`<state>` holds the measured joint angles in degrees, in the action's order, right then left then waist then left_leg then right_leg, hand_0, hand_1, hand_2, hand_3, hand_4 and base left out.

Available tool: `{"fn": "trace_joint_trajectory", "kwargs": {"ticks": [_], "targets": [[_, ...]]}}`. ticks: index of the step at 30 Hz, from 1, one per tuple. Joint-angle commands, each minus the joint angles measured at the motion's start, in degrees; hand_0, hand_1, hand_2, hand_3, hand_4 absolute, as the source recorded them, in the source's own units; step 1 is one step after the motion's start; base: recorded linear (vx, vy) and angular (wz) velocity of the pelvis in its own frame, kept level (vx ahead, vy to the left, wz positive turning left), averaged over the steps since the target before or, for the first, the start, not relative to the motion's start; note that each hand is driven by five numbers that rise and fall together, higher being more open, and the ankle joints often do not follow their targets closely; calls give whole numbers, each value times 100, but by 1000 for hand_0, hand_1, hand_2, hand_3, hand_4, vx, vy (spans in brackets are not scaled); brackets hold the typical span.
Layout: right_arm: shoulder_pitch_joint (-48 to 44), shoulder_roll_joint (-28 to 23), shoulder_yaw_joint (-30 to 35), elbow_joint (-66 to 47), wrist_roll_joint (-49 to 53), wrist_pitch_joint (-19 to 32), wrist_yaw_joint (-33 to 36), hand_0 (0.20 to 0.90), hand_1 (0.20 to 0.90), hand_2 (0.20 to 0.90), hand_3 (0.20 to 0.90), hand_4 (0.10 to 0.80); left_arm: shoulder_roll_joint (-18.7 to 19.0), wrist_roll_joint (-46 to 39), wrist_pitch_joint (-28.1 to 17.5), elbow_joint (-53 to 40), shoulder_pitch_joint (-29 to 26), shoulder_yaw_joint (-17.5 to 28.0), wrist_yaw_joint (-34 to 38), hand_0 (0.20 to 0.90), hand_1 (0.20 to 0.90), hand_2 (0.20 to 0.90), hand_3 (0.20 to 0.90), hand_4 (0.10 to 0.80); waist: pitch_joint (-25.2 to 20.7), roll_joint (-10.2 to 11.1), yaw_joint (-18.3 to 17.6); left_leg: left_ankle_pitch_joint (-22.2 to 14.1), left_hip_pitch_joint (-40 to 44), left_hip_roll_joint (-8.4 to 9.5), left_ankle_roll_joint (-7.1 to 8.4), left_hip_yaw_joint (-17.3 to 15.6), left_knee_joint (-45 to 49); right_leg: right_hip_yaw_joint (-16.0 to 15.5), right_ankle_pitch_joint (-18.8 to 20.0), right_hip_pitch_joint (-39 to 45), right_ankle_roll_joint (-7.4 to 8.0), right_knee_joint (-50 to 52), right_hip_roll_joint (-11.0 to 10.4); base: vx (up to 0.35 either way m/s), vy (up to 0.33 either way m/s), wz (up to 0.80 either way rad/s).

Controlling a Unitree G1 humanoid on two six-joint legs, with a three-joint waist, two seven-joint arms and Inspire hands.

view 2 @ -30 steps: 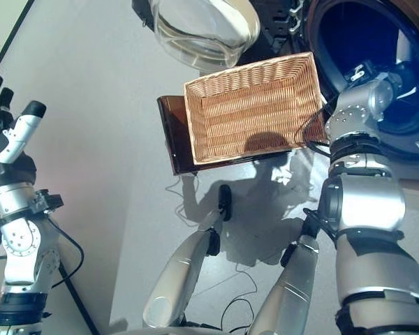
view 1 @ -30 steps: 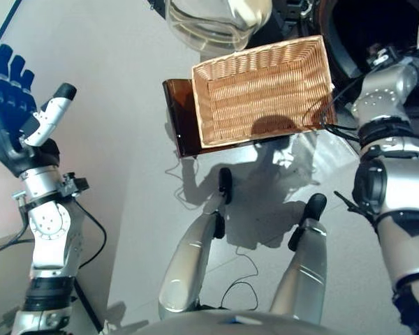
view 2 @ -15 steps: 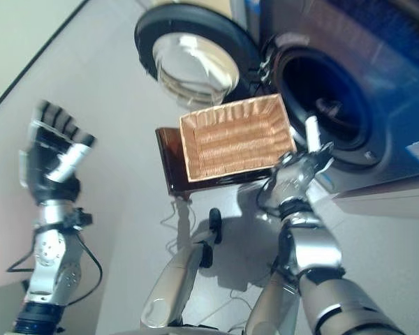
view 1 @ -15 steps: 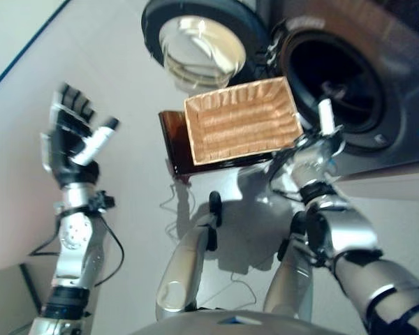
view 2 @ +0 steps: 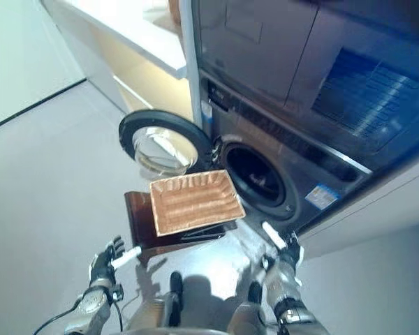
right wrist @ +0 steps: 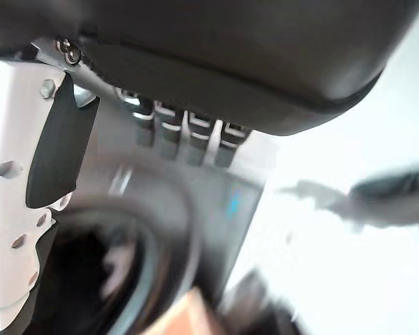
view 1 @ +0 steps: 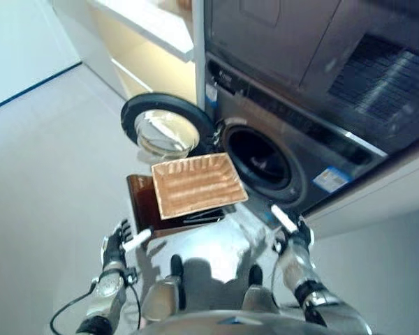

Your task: Pick up the clothes and place them into the washing machine

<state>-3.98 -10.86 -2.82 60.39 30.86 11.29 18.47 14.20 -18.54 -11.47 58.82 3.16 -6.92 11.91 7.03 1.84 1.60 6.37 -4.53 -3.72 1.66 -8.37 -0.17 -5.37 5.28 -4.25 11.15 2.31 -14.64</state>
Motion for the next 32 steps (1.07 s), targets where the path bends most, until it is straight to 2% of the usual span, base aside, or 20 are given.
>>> {"fn": "trace_joint_trajectory", "kwargs": {"ticks": [1, 3, 4, 6, 9, 11, 21, 26, 32], "targets": [[179, -448, -185, -122, -1311, -38, -185, 900, 900, 900, 900, 800, 87, 706, -274, 335, -317, 298, 29, 900, 900, 900, 900, 800, -389, -154, -79, -398, -101, -53, 226, -153, 319, -160, -79, 96, -90, -170, 72, 72, -88, -26], [408, -478, -250, 205, -1729, -148, -227, 900, 900, 900, 900, 800, 40, 1083, -202, 612, -214, 281, 11, 900, 900, 900, 900, 800, -637, -153, -94, -306, 222, -52, 281, -272, -100, -178, 92, 346, 44, -556, 39, 126, -51, -24], [535, -448, -216, 659, -1837, -243, -266, 900, 900, 900, 900, 800, 9, 1260, -160, 803, -123, 266, -49, 900, 900, 900, 900, 800, -762, -145, -94, -264, 437, -61, 306, -314, -313, -230, 56, 508, 63, -648, 33, 141, -55, -21], [604, -409, -240, 1321, -2045, -382, -404, 900, 900, 900, 900, 800, 0, 1418, -42, 1066, -80, 258, -169, 900, 900, 900, 900, 800, -693, -126, -89, -301, 708, -150, 293, -317, -283, -188, -60, 748, 28, -554, 97, 46, -69, -10], [719, -399, -219, 1738, -2244, -556, -539, 900, 900, 900, 900, 800, -2, 1437, -25, 1161, -41, 225, -332, 900, 900, 900, 900, 800, -723, -115, -112, -340, 824, -182, 292, -259, -259, -206, -122, 888, 13, -533, 134, 9, -61, -6], [802, -388, -323, 2295, -2855, -773, -628, 900, 900, 900, 900, 800, -60, 1629, 65, 1323, 20, 142, -541, 900, 900, 900, 900, 800, -808, -135, -114, -375, 882, -209, 289, -233, -255, -172, -165, 962, -8, -556, 159, -14, -43, 9], [533, -457, -471, 2234, -3060, -846, -599, 900, 900, 900, 900, 800, -159, 1728, 185, 1349, -5, 38, -678, 900, 900, 900, 900, 800, -866, -169, -139, -362, 918, -361, 346, -198, -171, -200, -298, 1060, -94, -547, 263, -16, -26, 5], [242, -491, -498, 2222, -2910, -875, -624, 900, 900, 900, 900, 800, -169, 1767, 222, 1393, -62, -3, -691, 900, 900, 900, 900, 800, -912, -189, -78, -333, 933, -379, 373, -141, -230, -277, -317, 1124, -103, -574, 271, 6, 0, 29], [341, -493, -447, 2275, -2888, -894, -640, 900, 900, 900, 900, 800, -202, 1735, 217, 1347, -62, -26, -695, 900, 900, 900, 900, 800, -910, -211, -99, -318, 902, -371, 383, -110, -257, -316, -306, 1116, -99, -601, 258, 0, 6, 1]]}}
